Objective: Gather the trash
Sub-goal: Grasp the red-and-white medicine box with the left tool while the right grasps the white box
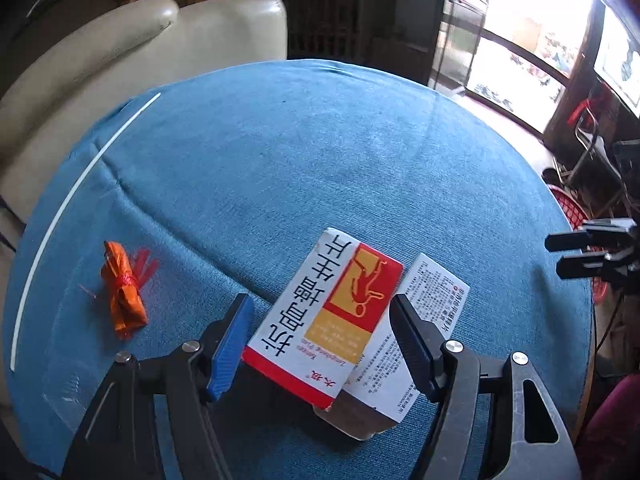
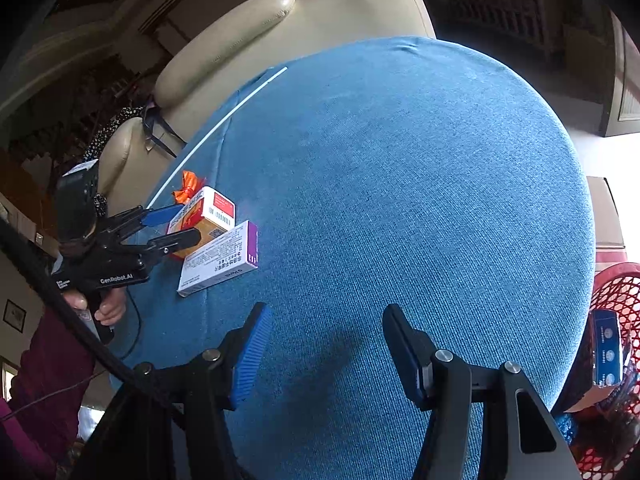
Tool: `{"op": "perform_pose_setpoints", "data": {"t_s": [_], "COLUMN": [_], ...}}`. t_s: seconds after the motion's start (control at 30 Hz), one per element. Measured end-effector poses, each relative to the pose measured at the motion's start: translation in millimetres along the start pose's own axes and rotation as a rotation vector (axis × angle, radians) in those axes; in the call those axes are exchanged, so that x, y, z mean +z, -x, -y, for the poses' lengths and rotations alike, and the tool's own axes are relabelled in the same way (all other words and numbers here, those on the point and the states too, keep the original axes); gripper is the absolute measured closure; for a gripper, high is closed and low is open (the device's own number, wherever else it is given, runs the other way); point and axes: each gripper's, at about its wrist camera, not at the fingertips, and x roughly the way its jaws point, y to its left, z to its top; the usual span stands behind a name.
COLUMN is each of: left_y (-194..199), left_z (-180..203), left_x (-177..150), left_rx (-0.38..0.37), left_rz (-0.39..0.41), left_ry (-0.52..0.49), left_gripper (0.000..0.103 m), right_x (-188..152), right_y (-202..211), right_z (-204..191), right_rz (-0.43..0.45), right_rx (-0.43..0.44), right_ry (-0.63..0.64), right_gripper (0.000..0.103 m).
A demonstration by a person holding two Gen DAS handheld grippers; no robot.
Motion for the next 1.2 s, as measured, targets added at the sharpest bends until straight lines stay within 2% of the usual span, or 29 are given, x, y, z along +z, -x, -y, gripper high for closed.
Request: {"op": "perform_pose_setpoints", "data": {"t_s": [0.1, 0.13, 0.27, 0.37, 0.5, 0.6, 0.73, 0.87, 1.0, 1.1, 1.2], "left_y": [-0.8, 1.2, 19.7, 40.6, 85.3, 105.0, 116.4, 113.0, 102.3, 95.9, 94.4], "left_z": [-6.0, -8.0, -15.3, -14.4, -12.7, -5.3, 4.7, 9.5, 10.6, 12.3, 14.9], "left_x": [-5.7, -7.7, -24.0, -37.3, -71.4, -97.6, -124.6, -134.4, -136.3, -136.4, -136.5], "left_rx": [0.051, 0.07, 0.072, 0.121, 0.162, 0.177, 0.178, 0.188, 0.176, 0.187, 0.2], "left_rz": [-0.008, -0.003, 0.022, 0.04, 0.083, 0.069, 0.044, 0.038, 0.031, 0.022, 0.013], "left_ry": [0.042, 0.061, 0.168, 0.222, 0.305, 0.343, 0.376, 0.395, 0.412, 0.416, 0.413], "left_gripper": [0.049, 0.05, 0.051, 0.051, 0.051, 0.051, 0.051, 0.051, 0.051, 0.051, 0.05], "right_x": [3.1, 5.2, 19.4, 37.3, 63.0, 77.3, 86.1, 72.2, 37.9, 11.2, -7.4], "right_y": [-4.5, -5.9, -15.6, -28.1, -59.1, -87.9, -123.8, -133.1, -113.4, -98.4, -91.6], "right_z": [-6.2, -8.5, -21.0, -36.9, -65.4, -86.0, -103.9, -108.3, -113.3, -121.1, -133.6], "right_rz": [0.002, 0.004, 0.003, -0.002, -0.049, -0.095, -0.152, -0.226, -0.284, -0.293, -0.259], "right_rx": [-0.007, -0.009, 0.003, 0.051, 0.145, 0.193, 0.187, 0.163, 0.183, 0.152, 0.076], "right_ry": [0.024, 0.035, 0.083, 0.145, 0.201, 0.233, 0.274, 0.305, 0.36, 0.445, 0.545], "right_gripper": [0.041, 0.041, 0.041, 0.041, 0.041, 0.042, 0.043, 0.045, 0.045, 0.044, 0.038]}}
